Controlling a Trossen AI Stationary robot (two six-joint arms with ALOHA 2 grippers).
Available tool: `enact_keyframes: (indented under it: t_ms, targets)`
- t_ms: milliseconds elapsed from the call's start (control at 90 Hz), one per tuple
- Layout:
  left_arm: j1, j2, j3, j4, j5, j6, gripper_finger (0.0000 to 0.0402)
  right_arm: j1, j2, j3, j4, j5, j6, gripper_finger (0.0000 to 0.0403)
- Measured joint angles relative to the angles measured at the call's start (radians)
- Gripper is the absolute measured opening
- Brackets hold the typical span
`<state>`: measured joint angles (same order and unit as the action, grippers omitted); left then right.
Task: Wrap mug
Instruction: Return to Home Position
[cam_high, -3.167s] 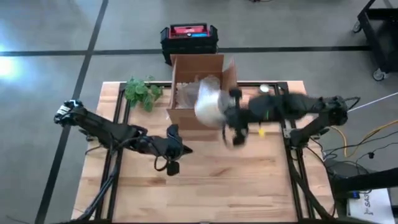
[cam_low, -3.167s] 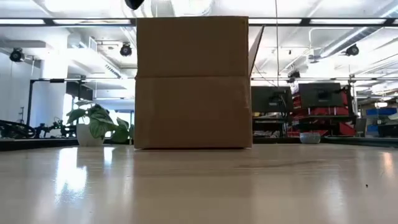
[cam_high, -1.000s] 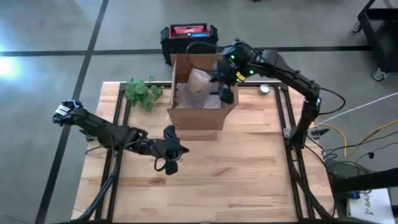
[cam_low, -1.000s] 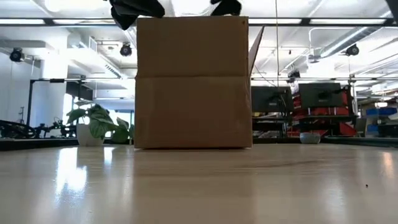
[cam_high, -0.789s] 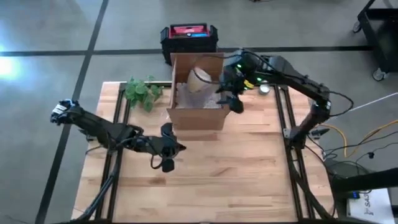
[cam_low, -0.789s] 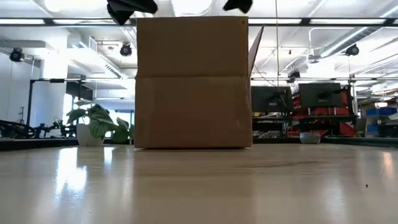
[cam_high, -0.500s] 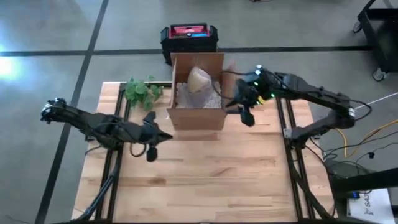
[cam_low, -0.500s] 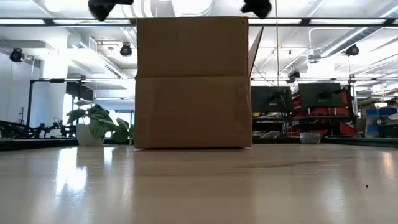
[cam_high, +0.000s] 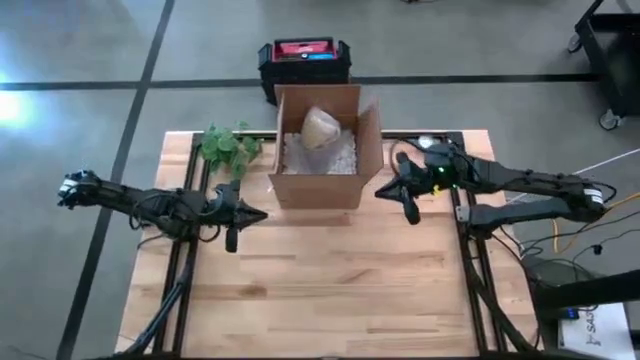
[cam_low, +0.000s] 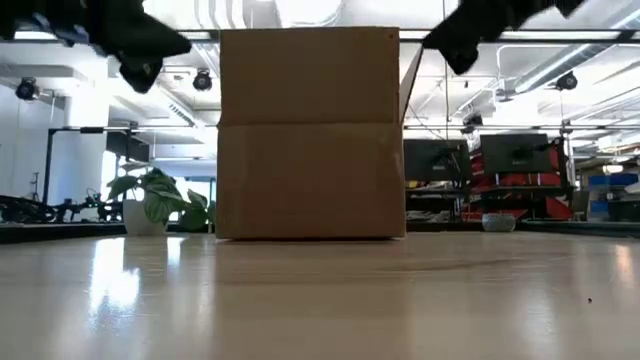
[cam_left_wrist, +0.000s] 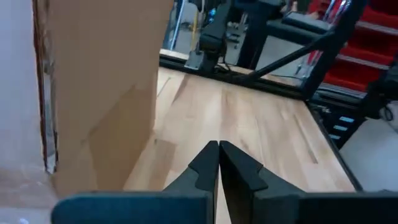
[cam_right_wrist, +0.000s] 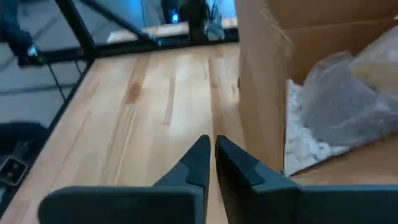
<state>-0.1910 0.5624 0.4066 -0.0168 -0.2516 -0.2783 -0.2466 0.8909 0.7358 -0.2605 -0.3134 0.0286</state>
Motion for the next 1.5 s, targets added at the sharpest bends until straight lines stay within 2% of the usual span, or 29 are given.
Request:
enact_keyframes:
  t_ms: [178,300,467,644,822,1300,1500]
  targets:
    - [0.040,-0.063,-0.048,0.013,0.000,0.004,0.0000,-0.001,-0.076,-0.152,0.106,0.005,0.029,0.0002]
    - [0.056,-0.092,-0.087,0.040,0.007,0.007,0.0000,-0.002,-0.164,-0.238,0.139,0.076,0.045,0.0001]
    - [0.068,-0.104,-0.134,0.104,0.124,-0.002,0.0000,0.000,-0.293,-0.353,0.222,0.079,0.092,0.0002]
    - [0.069,-0.143,-0.187,0.160,0.100,0.015,0.0000,0.002,-0.439,-0.480,0.329,0.079,0.174,0.0003]
    - [0.069,-0.171,-0.237,0.230,0.099,0.030,0.0000,0.002,-0.576,-0.593,0.357,0.079,0.222,0.0003]
    - [0.069,-0.355,-0.391,0.261,0.096,0.057,0.0000,0.002,-0.793,-0.708,0.343,0.116,0.238,0.0003]
    - [0.069,-0.464,-0.396,0.153,0.094,0.053,0.0000,0.002,-0.823,-0.709,0.344,0.131,0.215,0.0003]
